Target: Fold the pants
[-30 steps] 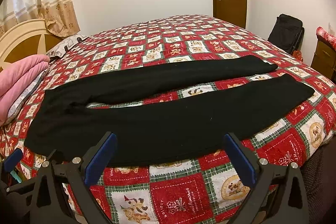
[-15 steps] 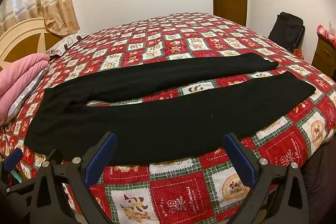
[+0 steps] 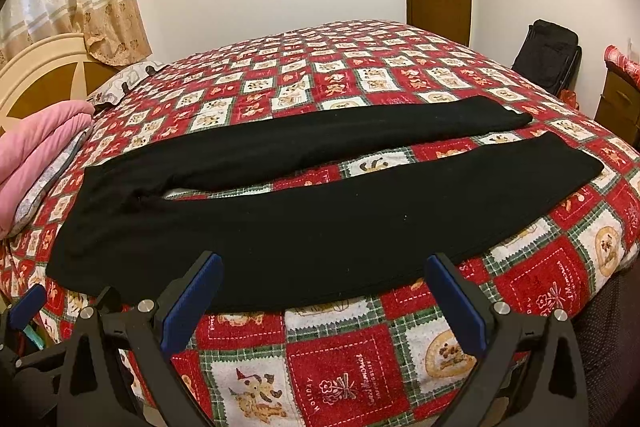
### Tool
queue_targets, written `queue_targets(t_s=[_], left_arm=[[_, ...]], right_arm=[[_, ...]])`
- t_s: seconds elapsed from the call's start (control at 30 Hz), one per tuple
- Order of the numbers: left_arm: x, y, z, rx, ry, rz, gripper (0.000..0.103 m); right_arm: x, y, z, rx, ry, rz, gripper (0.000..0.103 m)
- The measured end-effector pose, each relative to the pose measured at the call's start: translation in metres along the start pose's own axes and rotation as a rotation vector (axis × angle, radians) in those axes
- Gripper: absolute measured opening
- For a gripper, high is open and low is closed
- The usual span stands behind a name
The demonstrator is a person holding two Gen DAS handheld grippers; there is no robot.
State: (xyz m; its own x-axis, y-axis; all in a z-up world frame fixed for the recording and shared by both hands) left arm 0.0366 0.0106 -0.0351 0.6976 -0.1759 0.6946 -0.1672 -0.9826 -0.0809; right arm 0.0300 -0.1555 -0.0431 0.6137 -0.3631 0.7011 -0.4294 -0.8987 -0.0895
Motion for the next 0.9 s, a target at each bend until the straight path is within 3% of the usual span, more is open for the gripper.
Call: queue_targets(t_s=[0.57, 0.9], left_arm=[[0.004, -0.011, 0.023, 0.028, -0.035, 0.015, 0.103], [0.028, -0.07, 0.069, 0.033, -0.127, 0.041, 0.103]], right_arm=[[0.004, -0.002, 0.017, 0.006, -0.026, -0.013, 0.102], [0.033, -0.012, 0.053, 0.089, -0.062, -0.108, 0.102]])
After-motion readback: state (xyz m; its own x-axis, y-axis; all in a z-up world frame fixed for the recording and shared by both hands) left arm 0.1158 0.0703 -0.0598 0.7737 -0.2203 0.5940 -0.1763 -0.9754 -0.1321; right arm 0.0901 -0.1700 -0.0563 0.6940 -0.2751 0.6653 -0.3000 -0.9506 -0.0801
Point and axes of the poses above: each gripper's, at about its wrist camera, not at the fingertips, and z roughly the way its jaws point, y to its right, x to its top, the point moved 4 cm from there along z, roughly the way its jaws point, and after that the axes turned 1 degree about -y, right-handed, at the moved point
